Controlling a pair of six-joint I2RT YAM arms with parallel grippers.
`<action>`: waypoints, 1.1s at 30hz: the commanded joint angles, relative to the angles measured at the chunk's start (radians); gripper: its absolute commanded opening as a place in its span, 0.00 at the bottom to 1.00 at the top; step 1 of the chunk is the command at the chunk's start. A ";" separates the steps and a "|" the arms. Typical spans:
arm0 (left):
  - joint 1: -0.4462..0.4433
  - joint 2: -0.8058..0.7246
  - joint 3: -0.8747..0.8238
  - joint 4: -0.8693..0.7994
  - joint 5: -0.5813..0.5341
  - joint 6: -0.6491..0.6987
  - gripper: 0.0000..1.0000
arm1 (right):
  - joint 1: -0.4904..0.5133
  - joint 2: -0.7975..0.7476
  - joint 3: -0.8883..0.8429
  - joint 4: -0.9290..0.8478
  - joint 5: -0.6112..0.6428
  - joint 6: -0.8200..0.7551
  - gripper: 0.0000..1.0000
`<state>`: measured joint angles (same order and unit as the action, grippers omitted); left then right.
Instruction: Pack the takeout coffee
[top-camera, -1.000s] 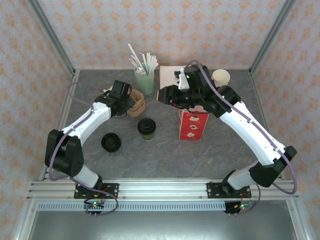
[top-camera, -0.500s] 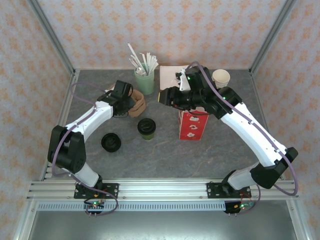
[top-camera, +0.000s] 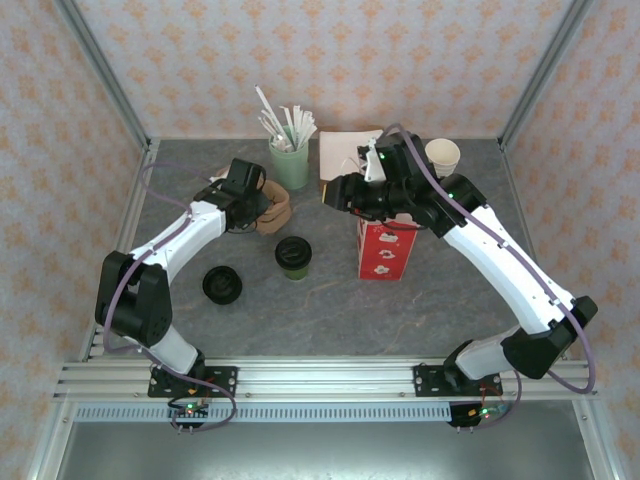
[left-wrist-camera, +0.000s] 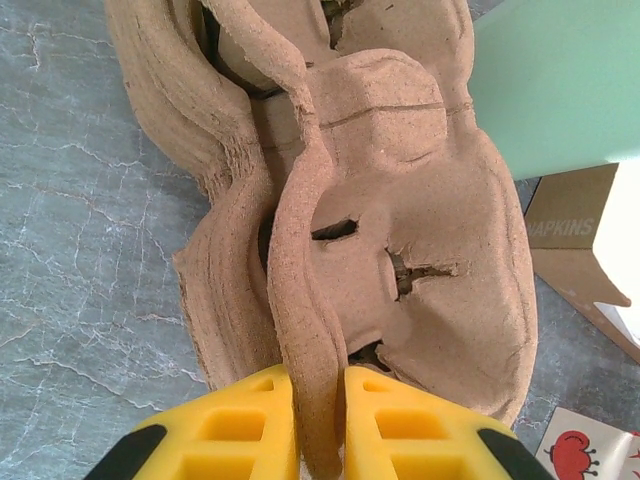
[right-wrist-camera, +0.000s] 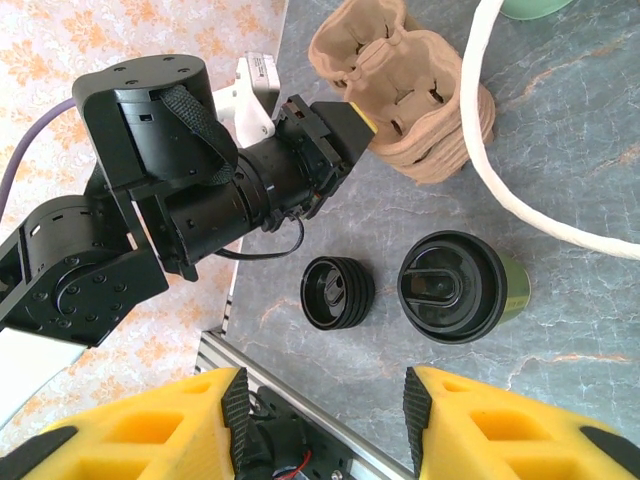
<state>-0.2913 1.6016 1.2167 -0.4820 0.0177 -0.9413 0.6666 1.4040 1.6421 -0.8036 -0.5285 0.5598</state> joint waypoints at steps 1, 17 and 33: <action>0.013 -0.015 0.031 -0.006 -0.025 0.019 0.14 | -0.007 -0.028 -0.012 0.003 -0.008 -0.004 0.48; 0.013 -0.162 0.001 0.058 0.030 0.050 0.11 | -0.007 -0.042 0.011 0.003 0.011 -0.008 0.48; 0.014 -0.427 0.069 0.013 0.185 0.176 0.00 | -0.047 -0.098 0.042 0.040 -0.041 -0.018 0.43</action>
<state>-0.2852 1.2240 1.2381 -0.4610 0.1291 -0.8322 0.6518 1.3369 1.6497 -0.7944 -0.5316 0.5537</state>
